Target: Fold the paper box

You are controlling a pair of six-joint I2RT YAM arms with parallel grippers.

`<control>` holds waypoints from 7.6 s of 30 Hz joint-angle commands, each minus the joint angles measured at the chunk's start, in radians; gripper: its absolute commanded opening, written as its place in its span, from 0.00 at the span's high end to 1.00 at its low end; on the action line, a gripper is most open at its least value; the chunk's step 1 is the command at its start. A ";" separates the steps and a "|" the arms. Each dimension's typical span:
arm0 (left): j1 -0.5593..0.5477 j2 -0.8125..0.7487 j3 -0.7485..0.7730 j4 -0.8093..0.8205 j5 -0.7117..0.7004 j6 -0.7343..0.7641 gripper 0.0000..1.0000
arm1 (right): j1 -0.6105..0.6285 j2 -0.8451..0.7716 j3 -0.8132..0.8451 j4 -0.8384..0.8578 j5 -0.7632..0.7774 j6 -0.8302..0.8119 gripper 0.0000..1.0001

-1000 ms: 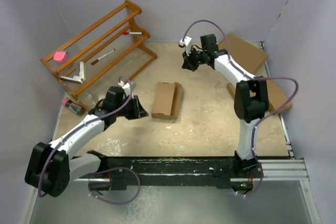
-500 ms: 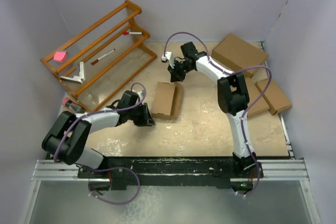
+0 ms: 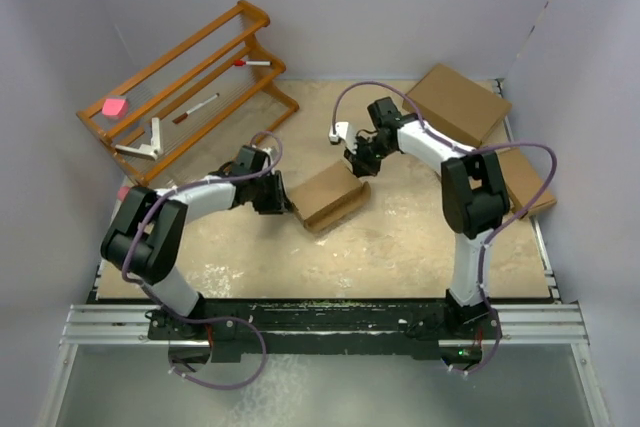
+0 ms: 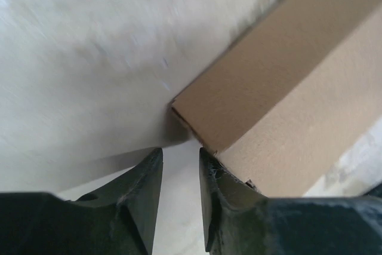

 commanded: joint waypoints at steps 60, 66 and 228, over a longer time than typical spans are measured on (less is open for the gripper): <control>-0.510 -0.399 -0.514 0.890 -0.107 1.064 0.34 | -0.009 -0.622 -0.626 0.117 -0.347 -0.625 0.26; -0.510 -0.341 -0.484 0.856 -0.131 1.076 0.37 | 0.034 -0.574 -0.612 0.123 -0.319 -0.622 0.32; -0.219 -0.065 -0.389 0.914 0.090 0.806 0.96 | 0.156 -0.374 -0.592 0.258 0.014 -0.443 0.63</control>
